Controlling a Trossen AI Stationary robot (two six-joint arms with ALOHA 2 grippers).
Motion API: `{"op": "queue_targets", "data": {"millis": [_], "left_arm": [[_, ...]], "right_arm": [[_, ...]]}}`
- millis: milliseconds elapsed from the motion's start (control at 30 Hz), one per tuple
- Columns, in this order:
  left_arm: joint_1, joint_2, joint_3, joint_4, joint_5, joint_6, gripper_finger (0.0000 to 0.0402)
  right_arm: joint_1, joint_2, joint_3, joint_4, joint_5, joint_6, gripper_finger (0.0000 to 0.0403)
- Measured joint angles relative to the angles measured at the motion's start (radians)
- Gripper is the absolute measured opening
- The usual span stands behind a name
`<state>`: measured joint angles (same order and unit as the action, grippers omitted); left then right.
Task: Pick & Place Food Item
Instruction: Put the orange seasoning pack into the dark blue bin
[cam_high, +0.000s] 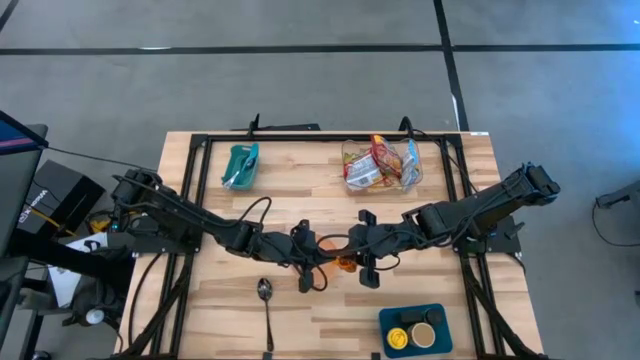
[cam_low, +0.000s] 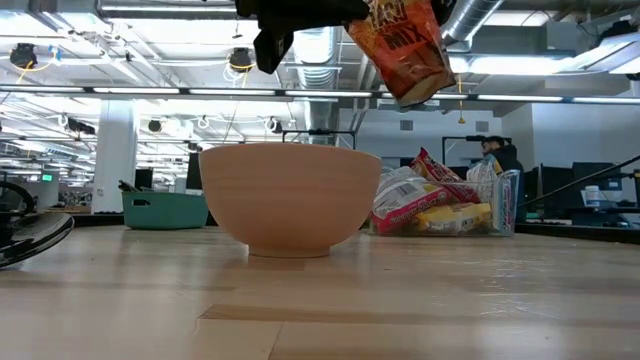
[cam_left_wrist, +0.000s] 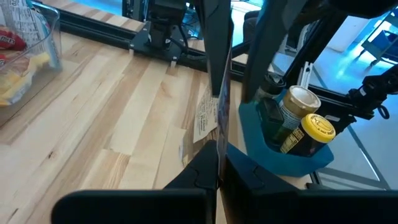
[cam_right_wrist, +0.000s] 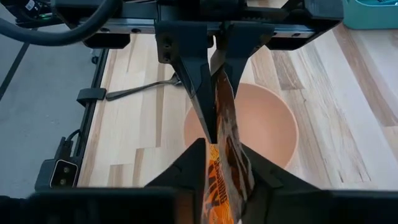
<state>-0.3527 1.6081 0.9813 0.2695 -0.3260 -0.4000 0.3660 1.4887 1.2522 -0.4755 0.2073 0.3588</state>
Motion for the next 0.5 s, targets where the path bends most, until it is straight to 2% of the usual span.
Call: {"op": "queue_targets", "data": {"millis": [200, 500], "left_arm": [[0.0, 0.0, 0.0, 0.0, -0.001, 0.0, 0.0], [0.0, 0.0, 0.0, 0.0, -0.003, -0.001, 0.0004]], "right_arm": [[0.0, 0.0, 0.0, -0.026, 0.0, 0.0, 0.0008], [0.0, 0.0, 0.0, -0.02, 0.001, 0.0, 0.0002]]}}
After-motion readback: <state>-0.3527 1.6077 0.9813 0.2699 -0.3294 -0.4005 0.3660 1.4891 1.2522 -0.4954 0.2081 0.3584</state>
